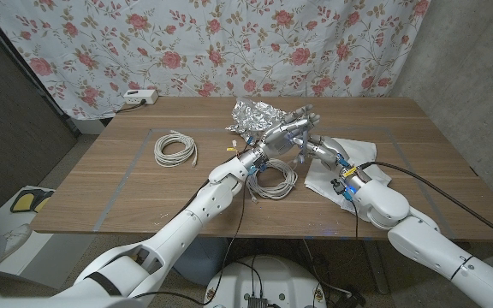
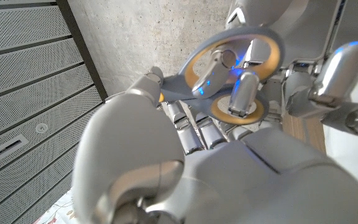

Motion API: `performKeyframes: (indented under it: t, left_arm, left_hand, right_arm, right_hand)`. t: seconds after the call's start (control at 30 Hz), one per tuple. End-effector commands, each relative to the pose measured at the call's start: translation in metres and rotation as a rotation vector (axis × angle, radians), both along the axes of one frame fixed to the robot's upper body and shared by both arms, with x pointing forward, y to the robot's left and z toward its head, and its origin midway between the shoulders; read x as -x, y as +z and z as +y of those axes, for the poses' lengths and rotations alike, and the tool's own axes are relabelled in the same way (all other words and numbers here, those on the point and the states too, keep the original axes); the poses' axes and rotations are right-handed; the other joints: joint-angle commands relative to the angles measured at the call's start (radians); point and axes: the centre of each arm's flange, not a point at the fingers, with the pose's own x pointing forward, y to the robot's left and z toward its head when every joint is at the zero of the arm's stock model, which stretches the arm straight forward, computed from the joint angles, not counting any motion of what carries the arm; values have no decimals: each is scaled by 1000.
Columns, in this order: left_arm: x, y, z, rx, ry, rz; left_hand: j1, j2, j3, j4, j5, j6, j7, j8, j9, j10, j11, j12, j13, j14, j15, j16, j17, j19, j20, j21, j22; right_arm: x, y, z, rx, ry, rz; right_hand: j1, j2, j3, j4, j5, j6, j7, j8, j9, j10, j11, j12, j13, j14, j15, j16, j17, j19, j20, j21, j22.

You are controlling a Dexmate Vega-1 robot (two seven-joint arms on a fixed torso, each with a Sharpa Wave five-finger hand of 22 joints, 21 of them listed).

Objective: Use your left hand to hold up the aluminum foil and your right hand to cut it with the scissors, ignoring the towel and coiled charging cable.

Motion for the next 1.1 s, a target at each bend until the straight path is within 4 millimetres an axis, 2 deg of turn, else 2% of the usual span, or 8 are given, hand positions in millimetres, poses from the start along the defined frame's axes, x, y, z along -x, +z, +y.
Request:
performKeyframes:
  t: [0.03,0.1,0.17,0.3,0.77,0.8,0.83,1.1]
  left_arm:
    - [-1,2,14,16,35,4]
    - [-1,3,17,19,40,4]
    - [-1,3,20,22,47,3]
    - [-1,3,24,24,54,3]
    - [3,-2,33,19,68,-2]
    - [5,-2,33,7,68,-17]
    - [6,-2,33,3,68,-28]
    - [12,2,34,-32,79,-95]
  left_hand:
    - [-3,9,1,3,3,6,-1,5,6,63,-53,5,0,-22,-23,7,6,5,2,-2,2]
    - [-3,9,0,3,2,6,-1,5,6,62,-53,4,0,-22,-23,8,6,4,3,-2,2]
    - [-3,9,0,3,2,4,-1,4,5,61,-53,3,-1,-23,-24,8,6,4,3,-2,2]
    - [-4,9,0,3,2,3,-1,4,5,61,-53,2,0,-24,-23,7,7,4,3,-2,2]
    - [-7,6,1,4,0,0,-1,2,5,60,-53,-2,-1,-35,-20,2,5,0,17,-2,2]
    - [-16,3,5,6,0,-51,0,-25,-1,42,-53,-22,-11,-65,-14,-13,-3,0,35,-1,2]
    - [-41,1,6,11,2,-163,-4,-92,-21,-60,-50,-87,-42,-128,-6,-36,-16,-3,51,-1,2]
    - [-181,-54,-69,38,-4,-263,-9,-138,-60,-208,-48,-160,-106,-220,16,-51,-63,-11,79,-2,3]
  right_arm:
    - [-1,-5,-7,-14,6,21]
    - [0,-6,-7,-10,9,25]
    - [0,-7,-7,-7,18,33]
    - [0,-9,-5,-20,36,51]
    - [-1,-11,-7,-99,141,120]
    - [0,-11,-7,-95,142,119]
    - [0,-11,-7,-97,142,121]
    - [0,-10,-4,-102,155,115]
  right_hand:
    - [-2,7,-5,3,-3,26,8,1,-29,258,-188,764,930,21,-83,60,75,7,-15,87,82]
    - [0,6,-5,2,-3,30,10,0,-35,265,-188,784,933,31,-84,80,79,10,-25,108,99]
    - [0,4,-6,1,-3,50,8,9,-37,279,-186,824,933,56,-83,131,82,49,-63,178,156]
    - [0,-1,-8,0,-3,73,5,15,-45,298,-190,858,933,89,-83,184,84,89,-87,220,175]
    - [-20,-3,-14,9,-1,97,-10,32,-41,316,-185,938,933,100,-80,270,82,97,-113,260,162]
    - [-21,-3,-14,9,-1,97,-11,35,-36,315,-185,941,933,100,-80,274,82,98,-112,262,160]
    - [-22,-3,-15,10,-1,96,-11,36,-35,315,-184,946,933,98,-80,279,82,95,-112,264,161]
    - [-28,-2,-16,12,1,99,-11,39,-39,310,-183,982,933,89,-79,315,82,86,-114,283,158]
